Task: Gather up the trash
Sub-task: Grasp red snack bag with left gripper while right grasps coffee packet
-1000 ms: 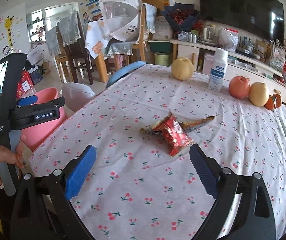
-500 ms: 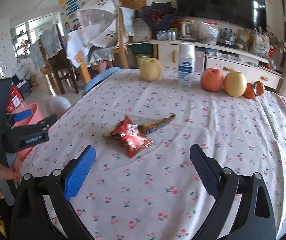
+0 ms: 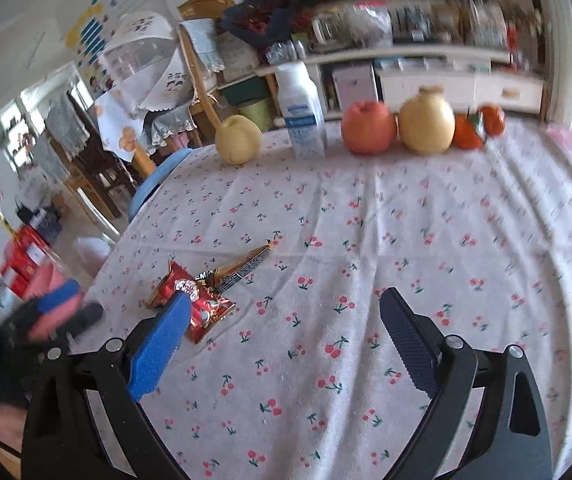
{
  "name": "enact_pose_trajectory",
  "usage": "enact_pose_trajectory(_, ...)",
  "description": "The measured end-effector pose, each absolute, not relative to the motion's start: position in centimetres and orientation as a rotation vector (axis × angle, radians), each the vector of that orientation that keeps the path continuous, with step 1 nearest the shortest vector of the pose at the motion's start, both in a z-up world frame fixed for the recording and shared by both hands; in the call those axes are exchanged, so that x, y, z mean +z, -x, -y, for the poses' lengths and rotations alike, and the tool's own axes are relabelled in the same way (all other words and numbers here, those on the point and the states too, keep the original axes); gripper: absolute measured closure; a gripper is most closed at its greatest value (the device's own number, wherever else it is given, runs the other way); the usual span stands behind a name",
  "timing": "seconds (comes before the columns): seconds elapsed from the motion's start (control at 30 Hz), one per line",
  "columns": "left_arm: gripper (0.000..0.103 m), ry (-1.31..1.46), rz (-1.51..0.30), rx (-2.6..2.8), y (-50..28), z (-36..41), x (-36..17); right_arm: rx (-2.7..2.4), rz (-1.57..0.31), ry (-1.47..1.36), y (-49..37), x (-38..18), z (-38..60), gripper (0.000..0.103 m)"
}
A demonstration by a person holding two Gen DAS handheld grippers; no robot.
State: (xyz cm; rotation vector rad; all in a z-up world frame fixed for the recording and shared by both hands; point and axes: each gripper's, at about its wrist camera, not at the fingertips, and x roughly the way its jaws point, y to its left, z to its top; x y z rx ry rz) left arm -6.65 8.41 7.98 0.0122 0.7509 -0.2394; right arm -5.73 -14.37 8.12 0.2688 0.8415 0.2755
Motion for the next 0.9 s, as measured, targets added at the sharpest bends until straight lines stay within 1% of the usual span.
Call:
enact_pose_trajectory(0.23,0.01,-0.12,-0.799,-0.307,4.7,-3.9,6.0,0.35,-0.899,-0.463,2.6,6.1,15.4,0.01)
enact_pose_trajectory(0.27,0.01,-0.129,-0.812,-0.306,4.3,-3.6,5.6,0.362,-0.905,-0.474,2.2,5.9,15.2,0.012)
enact_pose_trajectory(0.3,0.01,-0.135,-0.827,-0.306,3.8,-3.3,5.1,0.373,-0.91,-0.481,1.8,5.7,15.1,0.019)
enact_pose_trajectory(0.33,0.01,-0.137,-0.839,-0.306,3.4,-3.0,4.8,0.387,-0.92,-0.489,1.4,5.4,14.8,0.023)
enact_pose_trajectory(0.5,0.01,-0.122,-0.881,-0.291,1.5,-3.1,3.6,0.442,-0.951,-0.496,-0.3,4.4,13.2,0.026)
enact_pose_trajectory(0.57,0.011,-0.091,-0.888,-0.299,1.0,-3.3,3.4,0.447,-0.956,-0.477,-0.9,4.2,12.6,0.029)
enact_pose_trajectory(0.63,0.012,-0.082,-0.898,-0.306,0.7,-3.2,3.2,0.453,-0.969,-0.464,-1.7,3.8,12.1,0.037)
enact_pose_trajectory(0.7,0.019,-0.08,-0.918,-0.308,0.4,-3.1,2.8,0.456,-0.984,-0.457,-2.3,3.2,11.7,0.041)
enact_pose_trajectory(0.77,0.022,-0.061,-0.943,-0.307,0.0,-3.0,2.5,0.46,-0.974,-0.447,-2.7,3.2,11.4,0.044)
enact_pose_trajectory(0.83,0.026,-0.064,-0.944,-0.299,-0.1,-3.0,2.4,0.478,-0.977,-0.445,-3.1,3.0,11.0,0.053)
enact_pose_trajectory(0.87,0.029,-0.059,-0.944,-0.297,-0.1,-3.1,2.4,0.489,-0.979,-0.442,-3.2,2.9,10.8,0.054)
enact_pose_trajectory(0.9,0.031,-0.043,-0.943,-0.299,-0.2,-3.3,2.4,0.493,-0.975,-0.422,-3.1,2.9,10.3,0.054)
